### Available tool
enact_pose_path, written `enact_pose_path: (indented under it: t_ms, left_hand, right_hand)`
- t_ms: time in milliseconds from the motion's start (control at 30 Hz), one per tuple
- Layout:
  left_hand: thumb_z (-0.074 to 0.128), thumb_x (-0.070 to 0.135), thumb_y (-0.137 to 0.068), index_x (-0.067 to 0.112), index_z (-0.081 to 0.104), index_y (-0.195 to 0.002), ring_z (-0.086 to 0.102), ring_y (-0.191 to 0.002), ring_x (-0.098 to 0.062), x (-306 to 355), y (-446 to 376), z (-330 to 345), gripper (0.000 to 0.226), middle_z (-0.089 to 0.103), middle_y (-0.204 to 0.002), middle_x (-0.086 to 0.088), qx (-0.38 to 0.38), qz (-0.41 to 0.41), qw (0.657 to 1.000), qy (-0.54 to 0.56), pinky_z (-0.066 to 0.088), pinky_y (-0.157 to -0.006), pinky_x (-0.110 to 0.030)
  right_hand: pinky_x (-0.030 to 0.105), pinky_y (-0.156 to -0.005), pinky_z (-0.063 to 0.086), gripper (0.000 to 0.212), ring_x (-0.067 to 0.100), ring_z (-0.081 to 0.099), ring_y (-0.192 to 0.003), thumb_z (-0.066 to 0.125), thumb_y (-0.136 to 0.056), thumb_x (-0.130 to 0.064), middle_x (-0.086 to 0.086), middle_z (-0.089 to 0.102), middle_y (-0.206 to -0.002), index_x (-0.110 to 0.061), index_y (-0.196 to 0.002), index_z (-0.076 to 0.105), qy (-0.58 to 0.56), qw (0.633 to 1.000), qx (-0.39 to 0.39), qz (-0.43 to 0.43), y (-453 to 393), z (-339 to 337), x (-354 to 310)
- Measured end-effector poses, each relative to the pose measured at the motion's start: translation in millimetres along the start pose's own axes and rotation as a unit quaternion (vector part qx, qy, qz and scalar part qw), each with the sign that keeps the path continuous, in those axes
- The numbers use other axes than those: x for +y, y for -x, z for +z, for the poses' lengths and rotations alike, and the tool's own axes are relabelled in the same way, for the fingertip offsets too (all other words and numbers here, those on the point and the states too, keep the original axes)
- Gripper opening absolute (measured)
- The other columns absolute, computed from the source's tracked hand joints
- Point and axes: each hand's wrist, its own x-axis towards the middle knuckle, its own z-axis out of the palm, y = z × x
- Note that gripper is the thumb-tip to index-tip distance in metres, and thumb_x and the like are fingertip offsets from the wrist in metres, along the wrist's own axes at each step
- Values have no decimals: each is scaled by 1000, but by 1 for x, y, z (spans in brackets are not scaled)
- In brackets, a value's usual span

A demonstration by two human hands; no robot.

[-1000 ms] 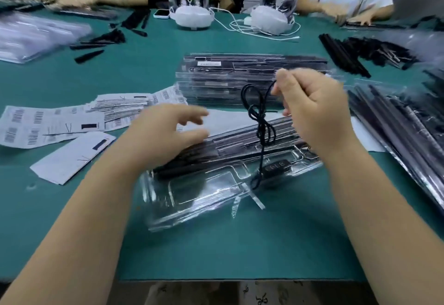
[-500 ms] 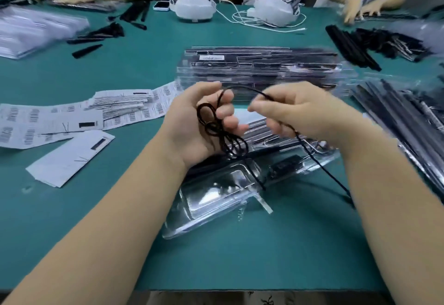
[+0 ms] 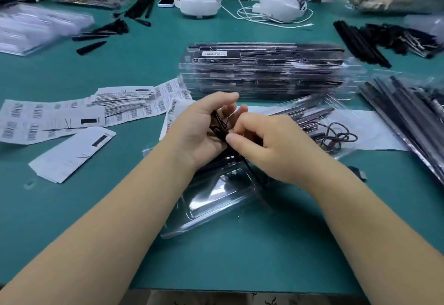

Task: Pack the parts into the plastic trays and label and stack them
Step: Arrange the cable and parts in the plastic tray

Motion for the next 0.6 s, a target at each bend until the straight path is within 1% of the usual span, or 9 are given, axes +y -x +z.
enact_pose_path:
  t_ms: [67, 133, 233, 300, 367, 400, 467, 533, 600]
  left_hand:
    - [57, 8, -87, 5, 61, -70, 67, -59, -12, 0, -2, 2, 18, 64, -65, -4, 10, -5, 999, 34, 55, -55, -23]
    - [52, 22, -96, 9, 60, -63, 61, -48, -6, 4, -3, 3, 36, 60, -58, 4, 14, -22, 996, 81, 50, -45, -19]
    - [42, 41, -99, 18, 43, -70, 32, -30, -1, 11, -2, 0, 37, 34, -45, 10, -28, -66, 986, 147, 29, -30, -14]
    - [39, 44, -99, 18, 41, -72, 25, -29, -3, 12, -2, -3, 38, 27, -44, 10, -28, -73, 982, 170, 19, -29, -14]
    - [38, 45, -99, 17, 41, -71, 23, -29, -4, 11, -2, -5, 40, 25, -44, 9, -11, -73, 980, 184, 16, -29, -14]
    - [38, 45, -99, 17, 41, -70, 23, -28, -4, 11, -2, -5, 40, 25, -44, 9, -8, -73, 979, 191, 15, -29, -14]
    - [38, 44, -99, 17, 42, -71, 23, -28, -4, 11, -1, -3, 39, 25, -43, 9, -23, -72, 978, 193, 15, -28, -14]
    - [38, 42, -99, 16, 45, -72, 23, -27, -4, 12, 1, -2, 38, 25, -41, 9, -65, -56, 981, 171, 15, -27, -14]
    - [40, 39, -96, 16, 47, -74, 25, -27, -4, 13, 4, 0, 32, 25, -40, 9, -120, -30, 983, 137, 19, -27, -13]
  right_hand:
    - [35, -58, 40, 35, 9, 47, -54, 51, -84, -49, -5, 52, -54, -22, -63, 48, 54, 998, -21, 27, -1, -5, 3]
    - [28, -54, 41, 47, 8, 49, -50, 50, -77, -60, -1, 58, -55, -16, -61, 50, 39, 992, -98, 73, -1, -16, 10]
    - [18, -44, 37, 45, 8, 46, -45, 57, -71, -62, -2, 60, -55, -18, -78, 63, -159, 959, -183, 149, 5, -30, 16]
    - [17, -40, 33, 26, 9, 42, -42, 54, -85, -47, -2, 58, -55, -23, -83, 64, -252, 939, -157, 172, 7, -36, 19]
    - [13, -37, 29, 22, 5, 38, -38, 54, -92, -29, -3, 57, -53, -22, -74, 64, -252, 946, -128, 162, 6, -36, 19]
    - [11, -37, 29, 22, 2, 38, -37, 56, -91, -26, -4, 56, -52, -21, -71, 63, -243, 949, -124, 155, 6, -33, 17]
    - [9, -38, 30, 20, 1, 41, -39, 58, -87, -36, -5, 55, -50, -19, -77, 63, -236, 949, -134, 161, 5, -23, 10]
    - [14, -38, 30, 32, 6, 39, -39, 54, -83, -50, -5, 53, -50, -20, -90, 61, -244, 944, -132, 177, 3, -10, 3]
    - [18, -36, 25, 42, 9, 31, -39, 51, -87, -50, -6, 45, -47, -9, -84, 58, -257, 943, -118, 176, 0, -2, 0]
